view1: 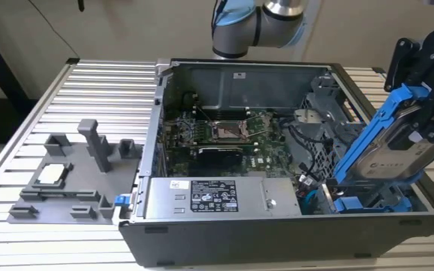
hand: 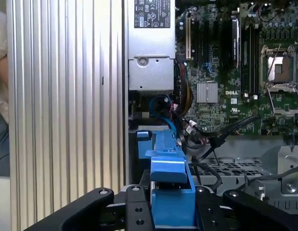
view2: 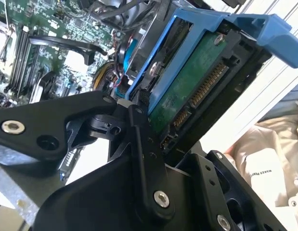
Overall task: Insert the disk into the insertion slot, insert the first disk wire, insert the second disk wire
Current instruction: 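Insert the disk into the insertion slot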
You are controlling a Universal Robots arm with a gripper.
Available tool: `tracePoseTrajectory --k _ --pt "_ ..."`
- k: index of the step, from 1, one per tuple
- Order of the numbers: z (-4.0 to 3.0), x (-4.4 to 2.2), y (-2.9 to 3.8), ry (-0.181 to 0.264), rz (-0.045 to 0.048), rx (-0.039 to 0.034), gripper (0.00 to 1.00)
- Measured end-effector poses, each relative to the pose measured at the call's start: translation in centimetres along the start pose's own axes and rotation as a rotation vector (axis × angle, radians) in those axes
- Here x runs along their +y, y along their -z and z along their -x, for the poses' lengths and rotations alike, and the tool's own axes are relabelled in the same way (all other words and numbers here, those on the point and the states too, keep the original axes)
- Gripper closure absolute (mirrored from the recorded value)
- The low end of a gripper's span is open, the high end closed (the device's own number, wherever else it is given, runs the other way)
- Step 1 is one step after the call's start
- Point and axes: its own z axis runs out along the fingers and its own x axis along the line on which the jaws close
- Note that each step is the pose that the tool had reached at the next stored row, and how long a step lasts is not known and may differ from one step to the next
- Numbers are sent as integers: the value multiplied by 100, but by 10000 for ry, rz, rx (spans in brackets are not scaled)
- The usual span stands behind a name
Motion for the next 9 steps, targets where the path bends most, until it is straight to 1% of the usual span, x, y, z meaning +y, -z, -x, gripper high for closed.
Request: tracePoseTrajectory --k 9 --pt "-6 -13 -163 29 -9 1 67"
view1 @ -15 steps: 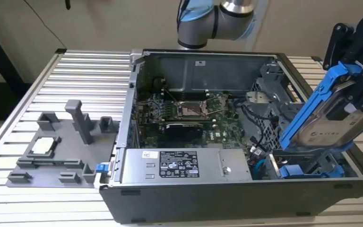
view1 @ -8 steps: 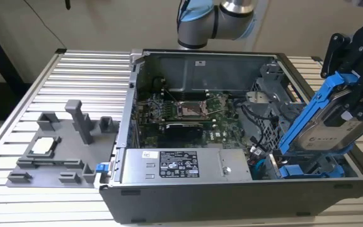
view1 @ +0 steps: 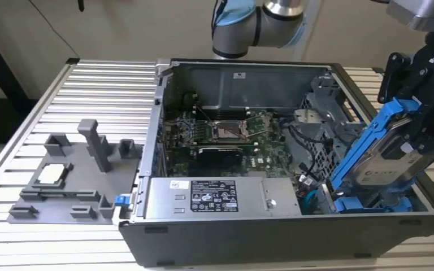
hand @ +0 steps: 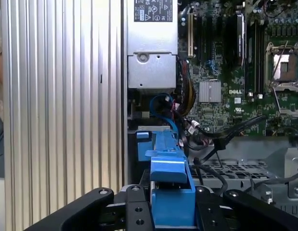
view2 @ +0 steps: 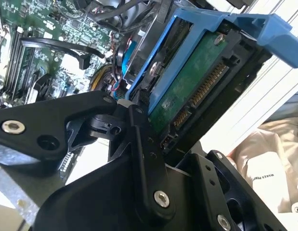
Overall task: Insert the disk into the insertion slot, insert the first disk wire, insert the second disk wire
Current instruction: 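Insert the disk into the insertion slot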
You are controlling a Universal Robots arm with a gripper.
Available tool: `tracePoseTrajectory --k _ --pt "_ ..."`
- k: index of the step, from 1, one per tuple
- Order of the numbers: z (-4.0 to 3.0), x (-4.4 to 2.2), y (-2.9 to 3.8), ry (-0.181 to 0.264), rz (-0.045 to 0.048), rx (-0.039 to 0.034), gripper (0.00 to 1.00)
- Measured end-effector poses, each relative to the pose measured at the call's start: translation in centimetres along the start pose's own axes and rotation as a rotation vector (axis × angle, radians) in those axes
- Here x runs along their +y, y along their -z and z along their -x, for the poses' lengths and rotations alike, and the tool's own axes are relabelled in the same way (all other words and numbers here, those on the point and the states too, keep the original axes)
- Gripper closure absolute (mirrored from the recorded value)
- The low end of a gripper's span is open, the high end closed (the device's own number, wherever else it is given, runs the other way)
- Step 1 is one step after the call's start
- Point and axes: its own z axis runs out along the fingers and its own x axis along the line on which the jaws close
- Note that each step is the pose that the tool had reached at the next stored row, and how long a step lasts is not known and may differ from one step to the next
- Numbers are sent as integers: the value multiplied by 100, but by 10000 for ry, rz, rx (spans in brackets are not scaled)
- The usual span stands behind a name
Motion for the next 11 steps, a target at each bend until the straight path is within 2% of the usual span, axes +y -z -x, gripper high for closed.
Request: tracePoseTrajectory --k 5,11 --pt "1 -21 -88 0 -7 -6 67" --pt "16 -51 -190 -1 -8 -47 67"
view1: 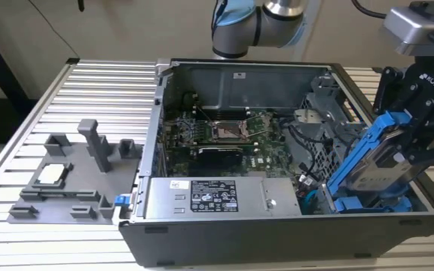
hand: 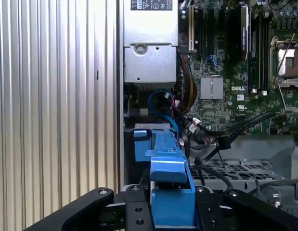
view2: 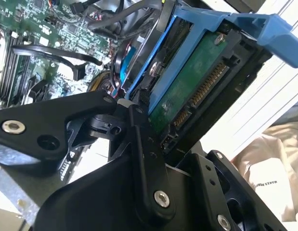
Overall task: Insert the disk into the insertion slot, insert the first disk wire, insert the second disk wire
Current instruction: 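Insert the disk into the insertion slot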
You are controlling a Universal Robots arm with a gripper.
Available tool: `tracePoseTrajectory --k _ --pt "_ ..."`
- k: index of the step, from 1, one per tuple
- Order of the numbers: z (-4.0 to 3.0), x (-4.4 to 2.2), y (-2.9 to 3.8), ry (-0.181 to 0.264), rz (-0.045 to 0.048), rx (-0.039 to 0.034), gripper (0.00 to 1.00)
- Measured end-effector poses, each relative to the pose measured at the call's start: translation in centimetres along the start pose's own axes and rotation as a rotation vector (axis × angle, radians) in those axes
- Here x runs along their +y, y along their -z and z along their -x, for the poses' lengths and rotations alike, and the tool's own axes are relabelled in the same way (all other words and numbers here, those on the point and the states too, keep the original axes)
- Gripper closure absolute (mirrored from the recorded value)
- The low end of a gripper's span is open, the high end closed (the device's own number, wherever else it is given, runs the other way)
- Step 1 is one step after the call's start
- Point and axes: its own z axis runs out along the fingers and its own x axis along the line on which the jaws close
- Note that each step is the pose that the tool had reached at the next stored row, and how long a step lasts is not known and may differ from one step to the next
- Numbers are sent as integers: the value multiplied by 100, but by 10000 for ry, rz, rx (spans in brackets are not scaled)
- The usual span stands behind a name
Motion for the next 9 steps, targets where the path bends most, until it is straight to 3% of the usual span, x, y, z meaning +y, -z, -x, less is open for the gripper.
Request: tracePoseTrajectory --k 9 --pt "19 -14 -163 2 0 -15 67"
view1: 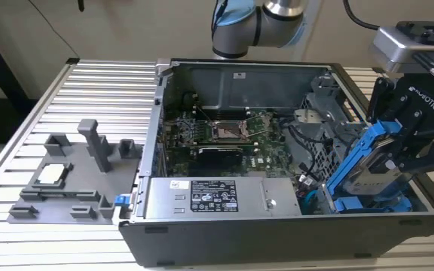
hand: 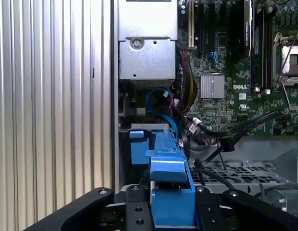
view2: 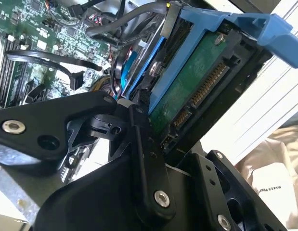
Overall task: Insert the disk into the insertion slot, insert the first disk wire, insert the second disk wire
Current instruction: 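Insert the disk into the insertion slot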
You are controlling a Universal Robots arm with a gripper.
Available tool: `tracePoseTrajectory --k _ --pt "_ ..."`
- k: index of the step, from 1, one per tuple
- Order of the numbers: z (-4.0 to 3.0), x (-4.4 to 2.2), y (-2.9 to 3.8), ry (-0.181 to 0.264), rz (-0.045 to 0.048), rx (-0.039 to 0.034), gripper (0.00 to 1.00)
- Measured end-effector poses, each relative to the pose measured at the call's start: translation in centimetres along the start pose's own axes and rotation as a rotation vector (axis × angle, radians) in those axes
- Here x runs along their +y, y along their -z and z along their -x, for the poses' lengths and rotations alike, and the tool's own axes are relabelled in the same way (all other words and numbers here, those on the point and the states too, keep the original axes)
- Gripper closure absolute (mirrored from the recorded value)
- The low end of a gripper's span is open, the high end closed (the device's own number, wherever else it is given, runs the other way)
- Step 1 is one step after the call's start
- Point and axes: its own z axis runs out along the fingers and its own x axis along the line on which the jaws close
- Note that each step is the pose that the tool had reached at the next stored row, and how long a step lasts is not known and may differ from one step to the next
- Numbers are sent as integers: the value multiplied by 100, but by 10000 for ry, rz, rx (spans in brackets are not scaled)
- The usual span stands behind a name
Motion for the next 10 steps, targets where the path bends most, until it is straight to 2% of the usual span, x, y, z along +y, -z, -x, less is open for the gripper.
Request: tracePoseTrajectory --k 10 --pt "0 -8 -176 1 -12 -5 67"
